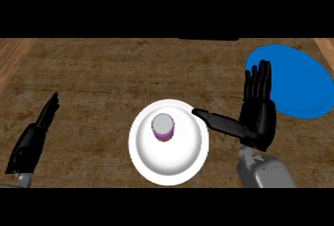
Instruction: Pick the can from the plate and place it in the plate
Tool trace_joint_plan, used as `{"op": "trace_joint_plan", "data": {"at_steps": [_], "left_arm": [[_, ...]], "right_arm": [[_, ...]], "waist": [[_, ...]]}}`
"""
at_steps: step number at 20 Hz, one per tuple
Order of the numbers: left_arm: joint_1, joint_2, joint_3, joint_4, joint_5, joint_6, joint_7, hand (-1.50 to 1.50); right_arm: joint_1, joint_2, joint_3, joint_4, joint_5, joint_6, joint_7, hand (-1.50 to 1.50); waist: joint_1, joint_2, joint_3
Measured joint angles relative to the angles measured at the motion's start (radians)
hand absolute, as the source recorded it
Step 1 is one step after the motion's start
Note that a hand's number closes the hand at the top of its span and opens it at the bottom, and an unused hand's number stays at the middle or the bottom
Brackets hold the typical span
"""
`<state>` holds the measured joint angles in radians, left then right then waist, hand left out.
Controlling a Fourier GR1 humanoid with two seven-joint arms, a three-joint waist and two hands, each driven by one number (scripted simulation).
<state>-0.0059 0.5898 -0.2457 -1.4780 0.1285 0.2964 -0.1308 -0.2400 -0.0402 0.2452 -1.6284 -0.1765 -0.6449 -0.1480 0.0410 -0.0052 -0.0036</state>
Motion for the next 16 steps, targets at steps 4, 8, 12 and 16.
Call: {"op": "trace_joint_plan", "data": {"at_steps": [4,8,12,16], "left_arm": [[0.029,-0.007,0.009,0.022,0.004,0.002,-0.007,0.00],[0.052,-0.023,0.019,0.023,-0.009,0.012,-0.011,0.00],[0.081,-0.023,0.036,0.024,-0.008,0.002,-0.031,0.00],[0.073,-0.022,0.043,0.024,-0.010,-0.001,-0.019,0.00]], "right_arm": [[0.045,0.024,0.190,-0.092,0.000,-0.275,-0.098,-1.50],[0.087,0.032,0.417,-0.165,0.091,-0.434,-0.067,-1.50],[0.095,-0.030,0.533,-0.157,0.207,-0.457,0.096,-1.50],[0.069,-0.131,0.580,-0.125,0.285,-0.416,0.291,-1.50]], "waist": [[-0.013,-0.002,0.002],[-0.029,-0.001,0.002],[-0.036,-0.002,0.001],[-0.043,-0.002,-0.002]]}}
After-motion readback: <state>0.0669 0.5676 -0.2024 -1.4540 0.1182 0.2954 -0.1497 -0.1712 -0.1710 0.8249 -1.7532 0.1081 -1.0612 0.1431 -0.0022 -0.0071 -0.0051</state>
